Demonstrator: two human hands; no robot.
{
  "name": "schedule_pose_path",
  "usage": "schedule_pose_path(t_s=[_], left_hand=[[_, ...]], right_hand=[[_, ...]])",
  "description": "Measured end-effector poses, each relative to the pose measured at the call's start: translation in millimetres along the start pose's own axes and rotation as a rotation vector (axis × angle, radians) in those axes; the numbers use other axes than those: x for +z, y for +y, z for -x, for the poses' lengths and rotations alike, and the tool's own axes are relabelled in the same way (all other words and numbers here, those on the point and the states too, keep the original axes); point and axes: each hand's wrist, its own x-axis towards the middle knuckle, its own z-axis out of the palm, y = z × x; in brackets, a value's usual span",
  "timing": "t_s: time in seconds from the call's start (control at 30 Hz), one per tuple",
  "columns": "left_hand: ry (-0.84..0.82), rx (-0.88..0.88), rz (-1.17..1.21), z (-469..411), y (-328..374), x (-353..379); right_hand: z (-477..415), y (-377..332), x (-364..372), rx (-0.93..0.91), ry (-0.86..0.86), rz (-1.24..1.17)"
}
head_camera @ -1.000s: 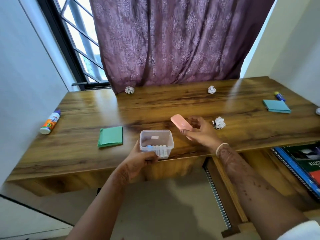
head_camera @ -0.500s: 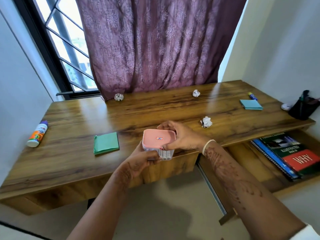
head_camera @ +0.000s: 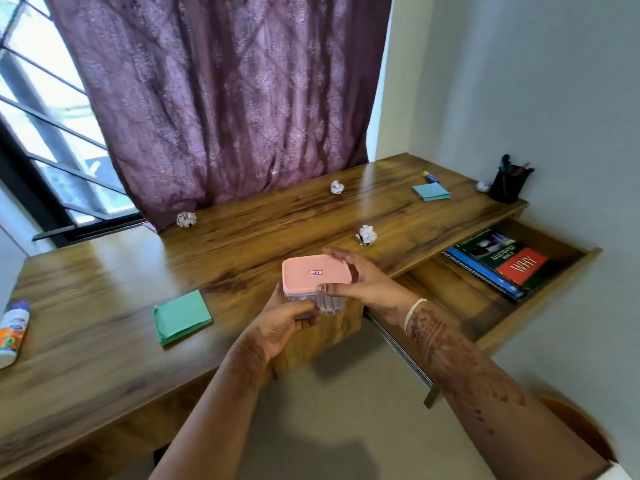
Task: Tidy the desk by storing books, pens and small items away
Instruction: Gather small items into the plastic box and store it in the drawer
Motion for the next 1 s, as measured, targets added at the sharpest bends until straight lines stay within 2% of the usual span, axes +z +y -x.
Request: schedule_pose_path(t_s=[0.17, 0.23, 0.37, 0.63, 0.9, 1.0], left_hand=[[-0.061, -0.017, 0.041, -9.4, -1.0, 33.4], [-0.069, -0.017, 0.102, -14.5, -4.7, 48.9], [-0.119, -0.080, 0.192, -25.6, -15.8, 91.0], [0.042, 0.038, 0.111, -37.8, -44.0, 201.8], [0.057, 0.027, 0.015, -44.8, -76.3, 275.6], [-0.015, -0.007, -0.045, -48.4, -82.6, 290.7]], right_hand=[[8.4, 18.5, -13.8, 0.198, 0.205, -0.363], [15.0, 22.1, -25.2, 0.242, 0.256, -0.427], [38.5, 26.6, -55.0, 0.242, 0.209, -0.469], [76.5, 56.1, -145.3, 0.183, 0.297, -0.381], [107.2, 69.6, -228.6, 0.352, 0.201, -0.361], [110.9, 66.5, -248.9, 0.369, 0.291, -0.437]])
